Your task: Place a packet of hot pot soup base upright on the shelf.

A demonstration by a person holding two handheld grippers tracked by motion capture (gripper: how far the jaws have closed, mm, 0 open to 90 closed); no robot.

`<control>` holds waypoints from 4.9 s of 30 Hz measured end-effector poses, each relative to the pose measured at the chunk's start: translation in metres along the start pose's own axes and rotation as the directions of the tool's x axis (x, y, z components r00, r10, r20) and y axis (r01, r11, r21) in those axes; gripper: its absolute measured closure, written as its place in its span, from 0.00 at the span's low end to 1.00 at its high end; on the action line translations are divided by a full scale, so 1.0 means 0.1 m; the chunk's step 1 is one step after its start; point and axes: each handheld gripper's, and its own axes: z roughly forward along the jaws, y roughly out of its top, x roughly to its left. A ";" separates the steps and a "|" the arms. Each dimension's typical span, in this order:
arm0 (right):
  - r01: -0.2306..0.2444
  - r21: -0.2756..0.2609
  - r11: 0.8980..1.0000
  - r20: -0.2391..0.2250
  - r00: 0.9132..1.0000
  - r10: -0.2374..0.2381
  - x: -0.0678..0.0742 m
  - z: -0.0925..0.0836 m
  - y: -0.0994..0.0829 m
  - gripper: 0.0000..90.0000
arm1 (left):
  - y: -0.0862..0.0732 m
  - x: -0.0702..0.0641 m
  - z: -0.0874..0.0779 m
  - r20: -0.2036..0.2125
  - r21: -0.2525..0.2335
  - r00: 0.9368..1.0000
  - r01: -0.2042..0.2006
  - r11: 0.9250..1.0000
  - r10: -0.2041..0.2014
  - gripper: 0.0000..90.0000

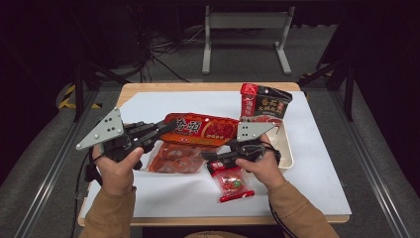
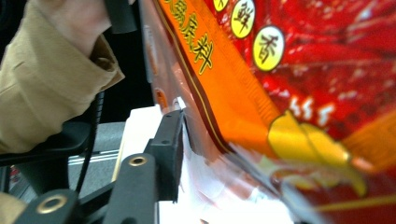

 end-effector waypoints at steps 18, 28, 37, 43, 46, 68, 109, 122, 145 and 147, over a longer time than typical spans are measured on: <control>0.057 0.093 0.994 -0.012 0.998 -0.056 0.11 -0.15 0.22 0.78 | -0.03 0.07 -0.03 -0.009 -0.016 1.000 0.027 1.000 -0.027 1.00; 0.044 0.147 0.988 0.009 0.999 -0.045 0.09 -0.30 0.34 0.78 | -0.05 0.09 -0.01 -0.020 -0.007 0.999 0.037 0.999 -0.038 0.95; 0.019 0.172 0.985 0.041 0.999 -0.026 0.06 -0.45 0.41 0.78 | -0.05 0.09 -0.02 -0.069 0.008 0.997 0.026 1.000 -0.026 0.73; -0.006 0.192 0.981 0.072 0.997 -0.008 0.04 -0.59 0.52 0.78 | -0.06 0.12 -0.01 -0.098 0.033 0.995 0.034 0.999 -0.031 0.60; -0.015 0.198 0.980 0.089 0.996 -0.003 0.03 -0.66 0.56 0.78 | -0.07 0.12 -0.01 -0.098 0.038 0.995 0.040 0.998 -0.037 0.57; -0.054 0.195 0.979 0.181 0.983 0.018 -0.07 -1.09 0.81 0.78 | -0.19 0.31 -0.08 -0.176 0.103 0.982 0.082 0.991 -0.063 0.53; -0.076 0.127 0.989 0.371 0.928 0.024 -0.42 -1.77 0.70 0.78 | -0.60 0.70 -0.12 -0.281 0.264 0.958 0.130 0.956 -0.053 0.33; -0.100 0.068 0.993 0.401 0.914 0.064 -0.52 -1.83 0.47 0.78 | -0.66 0.76 -0.14 -0.288 0.271 0.955 0.150 0.951 -0.069 0.33; -0.178 0.050 0.983 0.520 0.845 0.127 -0.42 -1.77 0.13 0.78 | -0.66 0.77 -0.16 -0.283 0.256 0.956 0.153 0.954 -0.077 0.33; -0.185 0.059 0.981 0.527 0.840 0.127 -0.43 -1.76 0.11 0.78 | -0.66 0.77 -0.16 -0.284 0.254 0.956 0.153 0.955 -0.077 0.33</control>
